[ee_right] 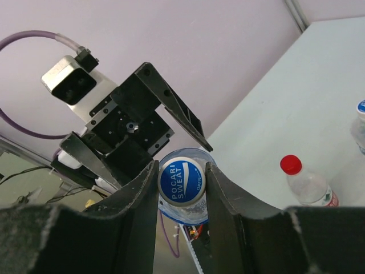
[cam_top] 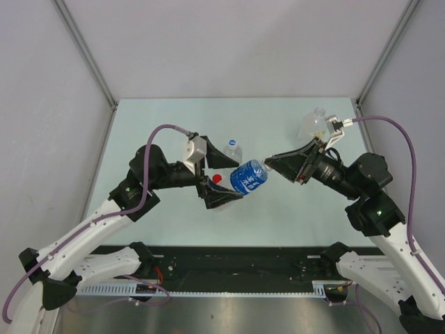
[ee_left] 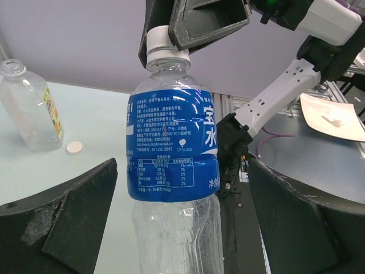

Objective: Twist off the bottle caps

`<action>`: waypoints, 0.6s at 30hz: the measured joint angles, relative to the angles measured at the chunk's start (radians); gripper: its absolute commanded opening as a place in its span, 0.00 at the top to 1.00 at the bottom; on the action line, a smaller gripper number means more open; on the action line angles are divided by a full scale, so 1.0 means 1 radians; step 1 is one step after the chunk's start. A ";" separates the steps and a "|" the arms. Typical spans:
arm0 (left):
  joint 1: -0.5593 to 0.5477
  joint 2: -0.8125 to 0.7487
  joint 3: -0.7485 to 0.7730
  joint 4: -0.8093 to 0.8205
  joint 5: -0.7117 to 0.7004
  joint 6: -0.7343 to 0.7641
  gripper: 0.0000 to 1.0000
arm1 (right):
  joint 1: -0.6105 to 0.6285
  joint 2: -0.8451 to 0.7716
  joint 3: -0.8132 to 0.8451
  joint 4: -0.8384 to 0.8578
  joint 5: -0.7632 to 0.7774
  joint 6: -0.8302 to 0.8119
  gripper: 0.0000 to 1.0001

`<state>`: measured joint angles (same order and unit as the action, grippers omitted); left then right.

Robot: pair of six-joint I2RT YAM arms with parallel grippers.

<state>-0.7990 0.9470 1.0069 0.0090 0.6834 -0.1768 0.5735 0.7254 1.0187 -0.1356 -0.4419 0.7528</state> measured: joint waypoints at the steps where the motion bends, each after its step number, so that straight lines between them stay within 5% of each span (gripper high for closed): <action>1: 0.000 0.002 0.000 0.005 0.003 -0.001 0.00 | 0.000 0.003 0.002 0.006 -0.004 0.003 1.00; 18: 0.000 0.102 0.001 0.004 0.038 -0.008 0.01 | 0.080 0.070 0.089 0.009 0.024 -0.083 1.00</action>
<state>-0.7990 1.0492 1.0080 0.0132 0.7216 -0.1848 0.6533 0.7952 1.1072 -0.1268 -0.4179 0.6701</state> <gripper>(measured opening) 0.996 0.383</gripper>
